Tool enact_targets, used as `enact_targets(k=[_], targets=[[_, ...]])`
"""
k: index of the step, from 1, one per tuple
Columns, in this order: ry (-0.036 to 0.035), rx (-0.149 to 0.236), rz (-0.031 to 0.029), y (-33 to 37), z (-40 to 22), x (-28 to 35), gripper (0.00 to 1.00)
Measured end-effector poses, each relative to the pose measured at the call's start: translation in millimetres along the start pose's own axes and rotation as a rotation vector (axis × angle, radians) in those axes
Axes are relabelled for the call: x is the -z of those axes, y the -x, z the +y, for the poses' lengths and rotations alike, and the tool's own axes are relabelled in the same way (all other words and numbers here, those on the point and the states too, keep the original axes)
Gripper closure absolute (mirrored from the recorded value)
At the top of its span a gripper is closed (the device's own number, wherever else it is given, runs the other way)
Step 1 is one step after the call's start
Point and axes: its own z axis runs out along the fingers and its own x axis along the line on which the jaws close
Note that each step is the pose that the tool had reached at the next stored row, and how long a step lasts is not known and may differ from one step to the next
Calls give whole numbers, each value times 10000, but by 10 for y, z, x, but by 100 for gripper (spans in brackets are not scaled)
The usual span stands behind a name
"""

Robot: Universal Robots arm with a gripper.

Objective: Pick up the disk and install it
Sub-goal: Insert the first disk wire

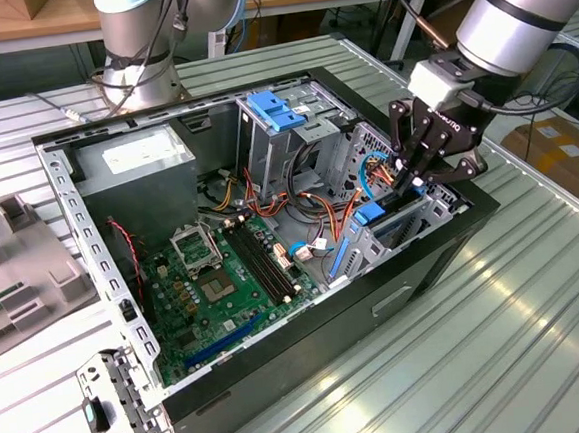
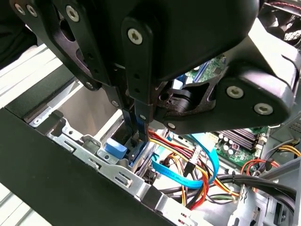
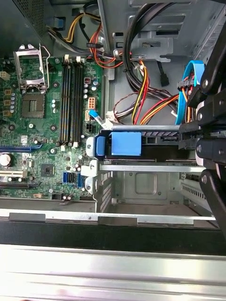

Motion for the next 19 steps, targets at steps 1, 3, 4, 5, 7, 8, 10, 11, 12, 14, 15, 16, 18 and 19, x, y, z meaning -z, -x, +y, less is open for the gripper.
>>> enact_targets(k=[1, 3, 4, 5, 7, 8, 10, 11, 12, 14, 15, 16, 18, 19], targets=[[0, 0, -9, -1, 0, -4, 84], [0, 1, -13, 0, 0, -4, 84], [0, 2, -28, -1, -1, -10, 84], [0, 2, -27, -1, -1, -10, 82], [0, 2, -24, 0, 0, -5, 70], [0, 2, -23, 0, 0, 0, 70], [0, 2, -31, 3, 5, 58, 70], [0, 3, -38, 7, 10, 115, 70], [-1, 4, -53, 10, 15, 168, 70], [-1, 16, -178, 11, 16, 180, 70], [-2, 24, -263, 11, 16, 181, 71], [-2, 31, -336, 11, 16, 180, 78], [26, 38, -446, 10, 3, 165, 89], [39, 39, -467, 10, -6, 156, 89]])
